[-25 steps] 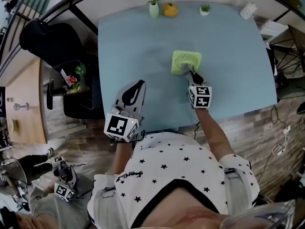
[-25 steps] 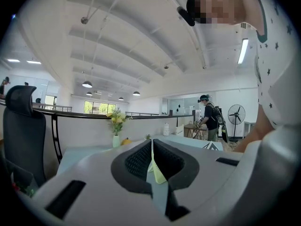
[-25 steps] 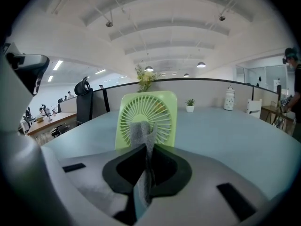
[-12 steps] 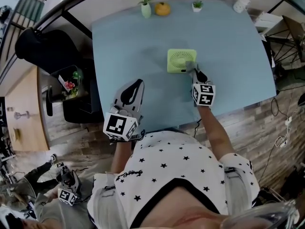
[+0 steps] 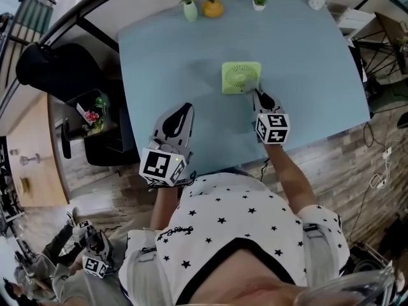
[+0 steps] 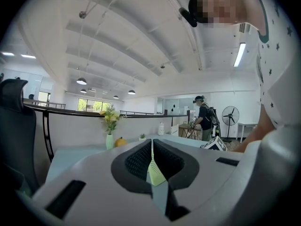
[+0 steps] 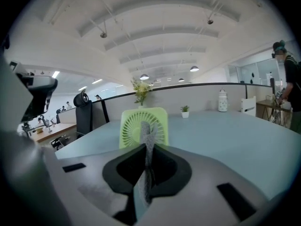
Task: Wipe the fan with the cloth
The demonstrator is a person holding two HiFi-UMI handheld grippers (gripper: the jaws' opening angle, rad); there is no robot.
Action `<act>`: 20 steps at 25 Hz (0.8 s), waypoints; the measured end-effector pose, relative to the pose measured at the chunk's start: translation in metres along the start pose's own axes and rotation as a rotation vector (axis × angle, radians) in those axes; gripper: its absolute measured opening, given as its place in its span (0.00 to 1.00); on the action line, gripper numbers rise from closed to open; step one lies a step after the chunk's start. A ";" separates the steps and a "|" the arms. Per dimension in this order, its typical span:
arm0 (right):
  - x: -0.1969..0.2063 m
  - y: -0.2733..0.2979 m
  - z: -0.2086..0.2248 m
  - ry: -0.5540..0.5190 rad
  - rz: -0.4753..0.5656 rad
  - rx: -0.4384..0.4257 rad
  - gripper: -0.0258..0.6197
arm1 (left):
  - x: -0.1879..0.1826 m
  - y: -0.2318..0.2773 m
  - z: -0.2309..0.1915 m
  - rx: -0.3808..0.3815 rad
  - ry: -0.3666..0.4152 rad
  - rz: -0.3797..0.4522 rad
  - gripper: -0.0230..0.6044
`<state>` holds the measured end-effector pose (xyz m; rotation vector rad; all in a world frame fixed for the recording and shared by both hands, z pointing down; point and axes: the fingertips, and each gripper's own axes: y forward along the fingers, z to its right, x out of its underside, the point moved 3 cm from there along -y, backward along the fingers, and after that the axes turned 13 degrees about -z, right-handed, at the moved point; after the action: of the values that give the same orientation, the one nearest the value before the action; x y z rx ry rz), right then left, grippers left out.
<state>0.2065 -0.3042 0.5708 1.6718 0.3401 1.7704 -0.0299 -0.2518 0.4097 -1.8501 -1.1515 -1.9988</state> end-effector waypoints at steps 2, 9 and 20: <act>-0.001 0.003 -0.022 -0.051 -0.003 -0.053 0.07 | 0.001 -0.001 0.001 0.000 -0.004 -0.001 0.09; 0.003 0.039 -0.074 -0.219 -0.063 -0.148 0.07 | 0.004 -0.007 -0.011 -0.027 -0.022 0.006 0.09; 0.025 0.064 -0.070 -0.272 -0.153 -0.121 0.07 | 0.013 -0.007 -0.031 -0.059 -0.090 0.001 0.09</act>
<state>0.1226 -0.3183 0.6191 1.7237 0.2264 1.4035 -0.0602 -0.2624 0.4212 -1.9877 -1.1254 -1.9885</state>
